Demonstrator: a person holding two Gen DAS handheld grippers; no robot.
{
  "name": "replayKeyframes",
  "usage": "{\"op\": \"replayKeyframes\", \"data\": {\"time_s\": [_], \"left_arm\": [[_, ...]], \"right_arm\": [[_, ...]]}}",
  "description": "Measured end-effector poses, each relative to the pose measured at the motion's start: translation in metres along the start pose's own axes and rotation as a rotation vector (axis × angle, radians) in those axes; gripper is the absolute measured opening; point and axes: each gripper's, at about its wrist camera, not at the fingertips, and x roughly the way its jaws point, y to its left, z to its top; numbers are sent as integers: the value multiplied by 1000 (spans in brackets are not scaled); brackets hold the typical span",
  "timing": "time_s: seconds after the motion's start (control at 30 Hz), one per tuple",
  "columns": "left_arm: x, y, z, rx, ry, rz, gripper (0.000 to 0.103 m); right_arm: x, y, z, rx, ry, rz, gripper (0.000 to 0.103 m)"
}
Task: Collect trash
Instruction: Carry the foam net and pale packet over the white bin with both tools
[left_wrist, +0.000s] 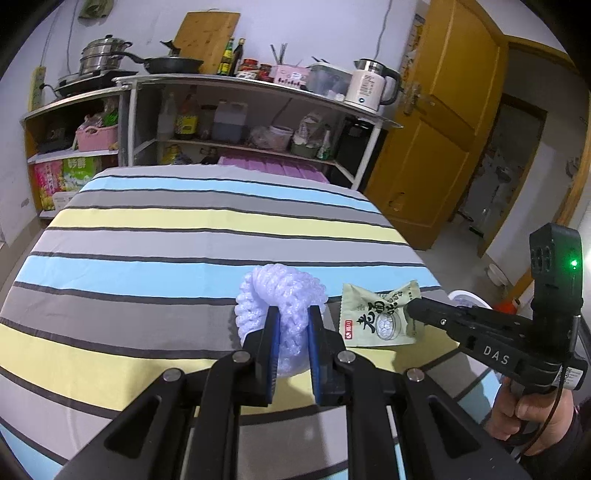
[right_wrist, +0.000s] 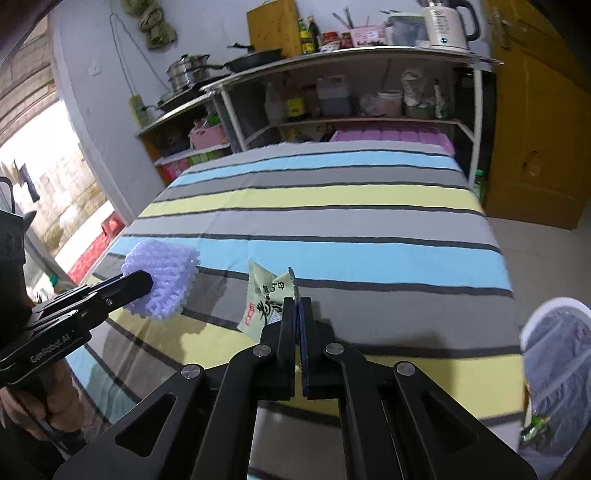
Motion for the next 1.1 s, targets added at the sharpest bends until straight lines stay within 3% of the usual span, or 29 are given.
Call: {"op": "replayKeyframes", "data": {"time_s": [0.67,1.1], "left_arm": [[8,-117,5,147,20,-162,15],[31,-196,-1,246,59,-280,15]], "right_arm": [[-111,-80,-34,158,-152,-126,1],[-161,-149,-65,281,-196,-243,1]]}}
